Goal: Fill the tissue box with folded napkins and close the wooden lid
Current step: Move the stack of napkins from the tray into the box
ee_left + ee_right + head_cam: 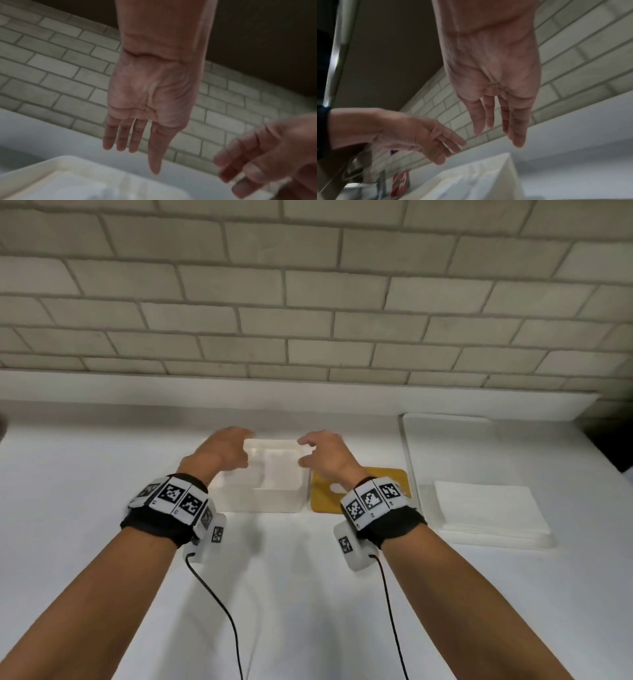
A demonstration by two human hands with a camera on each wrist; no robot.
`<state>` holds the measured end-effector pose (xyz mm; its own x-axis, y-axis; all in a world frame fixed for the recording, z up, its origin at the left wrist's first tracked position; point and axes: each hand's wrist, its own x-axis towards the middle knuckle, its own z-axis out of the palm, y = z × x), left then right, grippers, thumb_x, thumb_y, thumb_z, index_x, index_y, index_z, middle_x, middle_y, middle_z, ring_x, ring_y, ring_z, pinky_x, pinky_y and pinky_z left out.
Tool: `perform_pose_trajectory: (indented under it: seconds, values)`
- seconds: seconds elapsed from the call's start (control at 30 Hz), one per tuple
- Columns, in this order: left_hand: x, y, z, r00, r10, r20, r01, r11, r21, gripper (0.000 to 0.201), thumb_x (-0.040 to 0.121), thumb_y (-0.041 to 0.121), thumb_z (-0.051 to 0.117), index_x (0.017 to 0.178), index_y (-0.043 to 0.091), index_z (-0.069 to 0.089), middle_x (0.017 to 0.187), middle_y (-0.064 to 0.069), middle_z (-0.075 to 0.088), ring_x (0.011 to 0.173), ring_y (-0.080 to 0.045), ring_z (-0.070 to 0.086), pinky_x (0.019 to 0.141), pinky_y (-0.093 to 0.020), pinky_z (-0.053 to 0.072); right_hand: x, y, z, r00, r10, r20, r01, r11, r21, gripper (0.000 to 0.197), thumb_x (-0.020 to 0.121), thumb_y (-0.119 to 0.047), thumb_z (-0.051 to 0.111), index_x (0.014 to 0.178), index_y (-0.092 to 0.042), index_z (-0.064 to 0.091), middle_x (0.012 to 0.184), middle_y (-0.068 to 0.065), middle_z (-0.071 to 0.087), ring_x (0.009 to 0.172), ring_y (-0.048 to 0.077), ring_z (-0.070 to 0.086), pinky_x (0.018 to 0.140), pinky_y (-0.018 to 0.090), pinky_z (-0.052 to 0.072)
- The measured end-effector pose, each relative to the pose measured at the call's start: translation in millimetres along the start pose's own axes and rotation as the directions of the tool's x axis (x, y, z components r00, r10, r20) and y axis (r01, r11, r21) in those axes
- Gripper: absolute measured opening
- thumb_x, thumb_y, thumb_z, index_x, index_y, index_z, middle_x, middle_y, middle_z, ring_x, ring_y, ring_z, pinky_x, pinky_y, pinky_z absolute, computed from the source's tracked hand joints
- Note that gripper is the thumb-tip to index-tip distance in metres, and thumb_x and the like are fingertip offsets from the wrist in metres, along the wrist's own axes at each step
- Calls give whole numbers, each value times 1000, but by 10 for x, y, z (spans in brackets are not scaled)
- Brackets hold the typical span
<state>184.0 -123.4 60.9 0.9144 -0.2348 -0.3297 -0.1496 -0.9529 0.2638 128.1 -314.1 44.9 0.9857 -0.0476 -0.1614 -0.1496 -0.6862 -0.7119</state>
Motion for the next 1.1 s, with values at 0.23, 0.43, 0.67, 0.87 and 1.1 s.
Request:
perform_pose_trajectory:
  seconds: [0.23,0.43,0.67,0.87,1.1]
  values:
    - [-310,1507,274,959,266,-101,-275,779,-564,46,86,25,70,130,17,58,123,-2,61,112,-20,59,83,-26,48,-724,1130,-1299,928,187,-321,-185,982,36,25,88,-34,65,102,-14,72,110,6,69,105,23,62,96,35,47]
    - [-211,2524,1085,945,235,226,68,536,-842,12,85,11,68,90,9,58,80,-7,51,70,-18,51,73,-30,47,-1184,2214,-2002,786,495,-371,-535,845,-9,35,92,-30,57,107,0,69,117,18,66,113,36,57,97,39,45]
    - [-29,2973,1669,888,89,451,379,415,-827,8,91,8,60,86,5,54,81,-9,49,69,-18,50,68,-28,50,-1312,2941,-2108,727,618,-299,-645,764,11,51,96,-25,47,139,3,43,137,21,52,128,34,49,105,38,40]
    - [50,3234,1857,903,-20,430,386,479,-788,30,89,6,60,115,-8,56,104,-17,57,100,-31,60,87,-37,50,-1282,3219,-2035,716,665,-210,-668,741,69,49,95,-24,48,135,4,46,139,22,50,126,37,50,101,37,42]
    - [133,3405,1917,914,-107,391,386,531,-754,38,86,8,64,121,-5,56,118,-19,61,112,-34,60,95,-43,48,-1280,3312,-1989,739,634,-228,-637,768,69,44,94,-19,51,134,1,50,139,19,50,127,36,49,104,36,41]
